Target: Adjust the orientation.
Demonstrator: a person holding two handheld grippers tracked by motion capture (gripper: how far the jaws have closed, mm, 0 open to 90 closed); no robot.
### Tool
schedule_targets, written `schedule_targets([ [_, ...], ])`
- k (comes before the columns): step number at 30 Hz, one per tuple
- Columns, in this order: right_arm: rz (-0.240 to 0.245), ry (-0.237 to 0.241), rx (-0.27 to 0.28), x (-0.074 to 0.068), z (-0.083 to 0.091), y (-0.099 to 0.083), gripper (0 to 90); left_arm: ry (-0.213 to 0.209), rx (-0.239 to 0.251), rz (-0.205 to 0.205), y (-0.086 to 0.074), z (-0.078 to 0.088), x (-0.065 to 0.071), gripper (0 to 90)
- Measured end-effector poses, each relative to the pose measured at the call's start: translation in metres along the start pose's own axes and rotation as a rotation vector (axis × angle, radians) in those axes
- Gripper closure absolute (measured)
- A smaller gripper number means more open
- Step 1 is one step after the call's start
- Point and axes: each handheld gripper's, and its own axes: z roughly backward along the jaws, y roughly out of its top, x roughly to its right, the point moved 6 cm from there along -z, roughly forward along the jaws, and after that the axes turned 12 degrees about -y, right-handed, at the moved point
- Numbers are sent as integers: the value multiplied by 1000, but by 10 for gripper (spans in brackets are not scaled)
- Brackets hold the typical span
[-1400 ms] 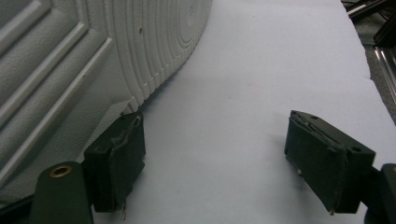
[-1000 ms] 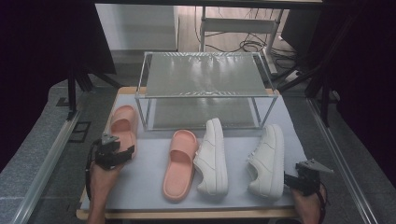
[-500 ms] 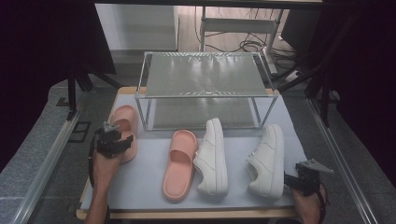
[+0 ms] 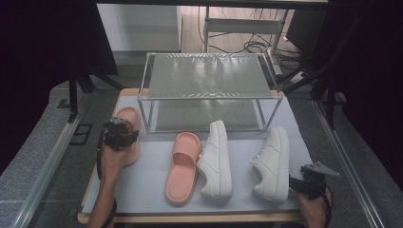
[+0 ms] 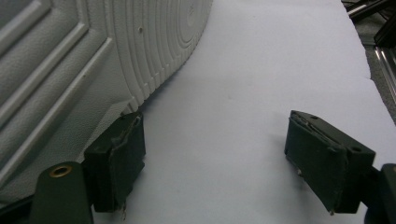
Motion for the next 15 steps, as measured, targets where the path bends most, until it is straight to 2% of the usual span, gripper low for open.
schedule_targets([
  [7, 0, 0, 0, 0, 0, 0, 201, 7, -1, 23, 10, -9, -3, 624],
  [15, 0, 0, 0, 0, 0, 0, 201, 44, 1, 37, 17, -15, -8, 675],
])
